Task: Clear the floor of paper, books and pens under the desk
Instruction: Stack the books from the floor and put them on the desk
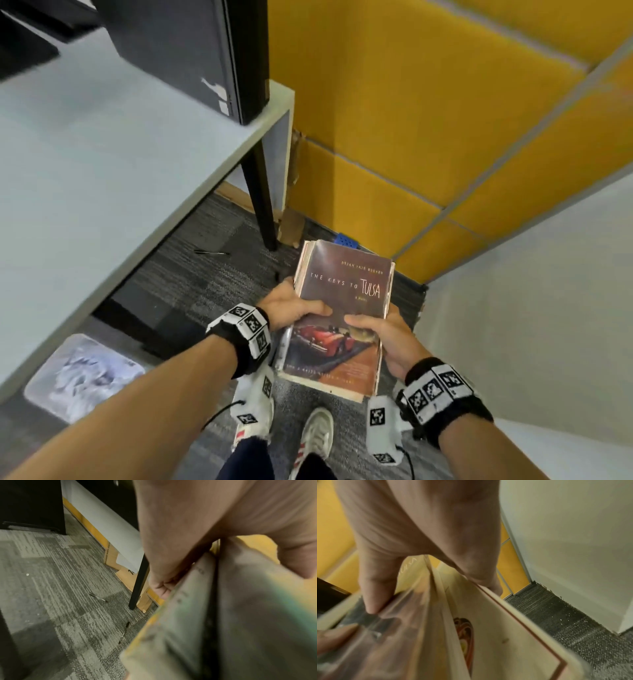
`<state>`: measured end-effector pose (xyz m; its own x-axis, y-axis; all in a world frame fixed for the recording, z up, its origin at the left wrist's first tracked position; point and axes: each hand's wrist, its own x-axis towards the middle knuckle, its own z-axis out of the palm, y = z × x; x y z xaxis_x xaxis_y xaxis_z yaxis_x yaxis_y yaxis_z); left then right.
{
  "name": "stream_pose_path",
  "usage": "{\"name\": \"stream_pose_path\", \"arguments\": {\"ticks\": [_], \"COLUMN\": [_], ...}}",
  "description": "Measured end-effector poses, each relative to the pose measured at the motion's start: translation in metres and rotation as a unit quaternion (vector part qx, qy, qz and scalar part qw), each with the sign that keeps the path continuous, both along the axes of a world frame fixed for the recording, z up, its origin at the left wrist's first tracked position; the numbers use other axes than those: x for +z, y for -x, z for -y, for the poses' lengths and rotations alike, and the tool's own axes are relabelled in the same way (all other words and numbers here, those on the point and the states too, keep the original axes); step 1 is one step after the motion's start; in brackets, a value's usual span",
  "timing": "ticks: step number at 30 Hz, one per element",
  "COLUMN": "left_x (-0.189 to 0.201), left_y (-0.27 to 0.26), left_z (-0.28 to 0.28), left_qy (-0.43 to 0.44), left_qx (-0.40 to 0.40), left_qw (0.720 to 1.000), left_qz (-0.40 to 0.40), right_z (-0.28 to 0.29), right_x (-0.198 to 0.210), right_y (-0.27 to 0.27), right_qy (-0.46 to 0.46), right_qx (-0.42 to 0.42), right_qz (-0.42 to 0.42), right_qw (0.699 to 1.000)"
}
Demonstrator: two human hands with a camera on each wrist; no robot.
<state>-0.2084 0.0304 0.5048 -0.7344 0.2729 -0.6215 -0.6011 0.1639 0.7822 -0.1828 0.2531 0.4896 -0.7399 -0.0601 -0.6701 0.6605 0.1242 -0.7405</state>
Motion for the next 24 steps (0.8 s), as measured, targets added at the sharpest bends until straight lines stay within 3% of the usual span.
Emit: {"name": "stream_pose_path", "arguments": {"ticks": [4,8,15,18,24], "left_x": [0.061,0.09,0.151,0.168,0.204], "left_y": [-0.023,-0.045,-0.06,-0.051,-0.029], "left_z": [0.017,0.043,0.1,0.137,0.236], "left_qy": [-0.022,0.006,0.038,0.064,0.109], "left_qx": [0.017,0.042,0.02,0.009,-0.039], "left_qw": [0.999,0.998,0.999,0.998,0.993], "left_qz": [0.025,0.036,-0.008,-0.009,-0.026], "right_z": [0.017,0.041,0.1,0.131,0.232], "right_x": [0.063,0.103,0.155,0.169,0.193], "right_y": [-0.028,-0.052,-0.068,-0.062,-0.056], "right_qy": [0.032,0.058,0.131,0.112,0.145], "right_qx": [0.009,0.008,-0.011,-0.027,-0.032], "right_qz": [-0.006,-0.004,-0.001,-0.014,-0.026], "right_qw": [0.999,0.998,0.991,0.993,0.989]}}
